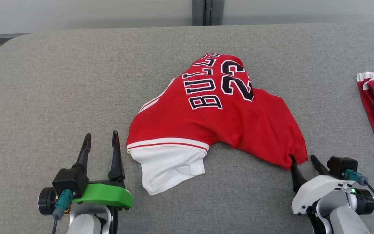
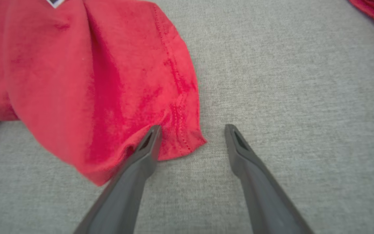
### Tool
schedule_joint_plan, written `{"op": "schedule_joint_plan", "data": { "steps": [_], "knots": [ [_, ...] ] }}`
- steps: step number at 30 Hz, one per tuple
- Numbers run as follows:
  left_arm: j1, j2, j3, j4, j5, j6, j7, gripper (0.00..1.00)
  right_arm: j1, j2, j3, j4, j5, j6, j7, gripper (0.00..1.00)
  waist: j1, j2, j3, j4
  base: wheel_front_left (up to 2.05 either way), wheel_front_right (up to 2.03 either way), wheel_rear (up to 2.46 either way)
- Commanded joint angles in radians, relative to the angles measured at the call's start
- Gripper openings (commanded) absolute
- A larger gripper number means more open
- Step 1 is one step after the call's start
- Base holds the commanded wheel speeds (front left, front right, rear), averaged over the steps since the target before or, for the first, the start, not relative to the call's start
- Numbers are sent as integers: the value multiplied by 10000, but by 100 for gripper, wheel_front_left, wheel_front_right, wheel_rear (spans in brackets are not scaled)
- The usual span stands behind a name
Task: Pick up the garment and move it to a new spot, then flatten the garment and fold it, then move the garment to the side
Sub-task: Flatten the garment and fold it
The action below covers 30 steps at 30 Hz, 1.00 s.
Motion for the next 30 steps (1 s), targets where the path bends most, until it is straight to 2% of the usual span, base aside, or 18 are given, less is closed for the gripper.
{"op": "schedule_joint_plan", "data": {
  "steps": [1,2,3,4,6,9,22,27,29,30],
  "knots": [
    [55,29,29,21,74,82,-3,100,-93,-24,180,145,8,0,-37,100,0,-1,-32,-41,0,0,0],
    [59,29,24,26,75,83,-3,100,-116,-24,266,206,-16,0,-48,100,0,-1,-45,-60,0,0,0],
    [64,31,15,28,77,64,-3,100,-137,-19,386,278,8,0,-36,83,0,-1,-61,-85,0,0,0],
    [75,31,12,25,76,66,-3,100,-154,-13,452,332,28,0,-25,48,0,-1,-73,-106,0,0,0],
    [88,31,7,36,88,50,-3,100,-190,-16,558,446,65,0,-15,25,0,-1,-96,-157,0,0,0],
    [122,31,25,62,108,2,-3,100,-336,-20,464,635,49,0,-135,0,0,-1,-132,-245,0,0,0],
    [172,31,2,165,124,-72,-3,100,-642,-33,-1700,844,-911,-4,-1135,0,0,-1,-157,-490,0,0,0],
    [106,31,-13,196,113,-78,-3,100,-565,-26,-2012,998,-1140,-4,-1382,0,0,-1,-93,-523,0,0,0],
    [86,31,-18,214,103,-77,-3,100,-513,-32,-1997,1094,-1019,-4,-1466,46,0,-1,-86,-532,0,0,0],
    [76,31,-22,228,93,-80,-3,100,-455,-32,-1999,1177,-960,-4,-1482,60,0,-1,-85,-537,0,0,0]
  ]
}}
